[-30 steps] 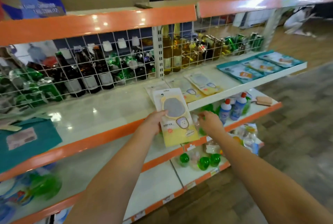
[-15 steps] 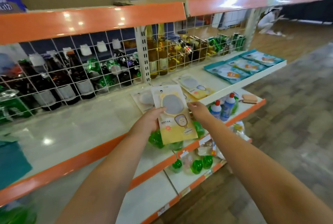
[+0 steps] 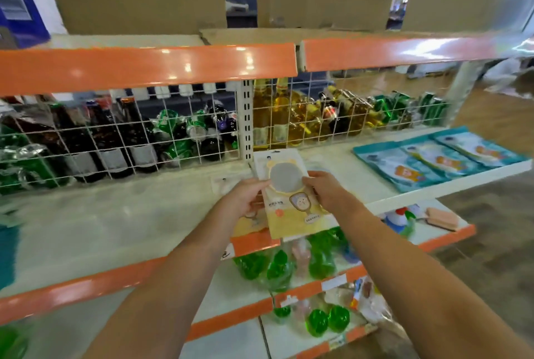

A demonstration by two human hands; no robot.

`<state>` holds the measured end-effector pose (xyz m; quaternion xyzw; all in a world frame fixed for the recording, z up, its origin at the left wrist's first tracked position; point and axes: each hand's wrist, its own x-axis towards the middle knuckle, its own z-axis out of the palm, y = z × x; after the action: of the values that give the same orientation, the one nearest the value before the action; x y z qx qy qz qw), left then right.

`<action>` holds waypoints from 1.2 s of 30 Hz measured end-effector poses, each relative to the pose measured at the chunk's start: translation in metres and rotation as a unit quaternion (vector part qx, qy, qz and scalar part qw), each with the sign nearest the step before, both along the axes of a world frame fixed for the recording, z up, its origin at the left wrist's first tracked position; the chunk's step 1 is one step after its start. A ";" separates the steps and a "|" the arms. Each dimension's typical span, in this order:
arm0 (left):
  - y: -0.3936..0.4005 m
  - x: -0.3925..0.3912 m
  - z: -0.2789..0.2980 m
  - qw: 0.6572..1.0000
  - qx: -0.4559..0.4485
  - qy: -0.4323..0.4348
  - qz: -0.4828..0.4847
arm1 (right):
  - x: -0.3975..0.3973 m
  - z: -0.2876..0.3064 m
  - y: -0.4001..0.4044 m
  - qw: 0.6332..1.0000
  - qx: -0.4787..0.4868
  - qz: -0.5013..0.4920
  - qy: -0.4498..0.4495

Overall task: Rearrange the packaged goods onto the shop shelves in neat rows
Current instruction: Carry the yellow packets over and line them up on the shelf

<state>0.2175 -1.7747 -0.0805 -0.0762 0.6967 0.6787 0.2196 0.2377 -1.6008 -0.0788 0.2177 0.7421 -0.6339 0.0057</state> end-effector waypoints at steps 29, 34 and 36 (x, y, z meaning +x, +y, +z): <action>-0.020 -0.016 -0.032 0.872 -0.430 0.234 0.002 | -0.068 -0.030 0.000 0.944 0.326 0.051 0.026; -0.020 -0.014 -0.031 0.838 -0.479 0.259 -0.041 | -0.059 -0.029 -0.004 0.883 0.455 0.110 0.028; -0.021 -0.013 -0.029 0.815 -0.507 0.275 -0.058 | -0.055 -0.026 -0.005 0.837 0.529 0.138 0.031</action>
<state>0.2041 -1.7955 -0.1098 0.0539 0.9765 0.2081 -0.0122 0.1829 -1.6059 -0.1049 0.0629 0.9865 -0.1441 -0.0458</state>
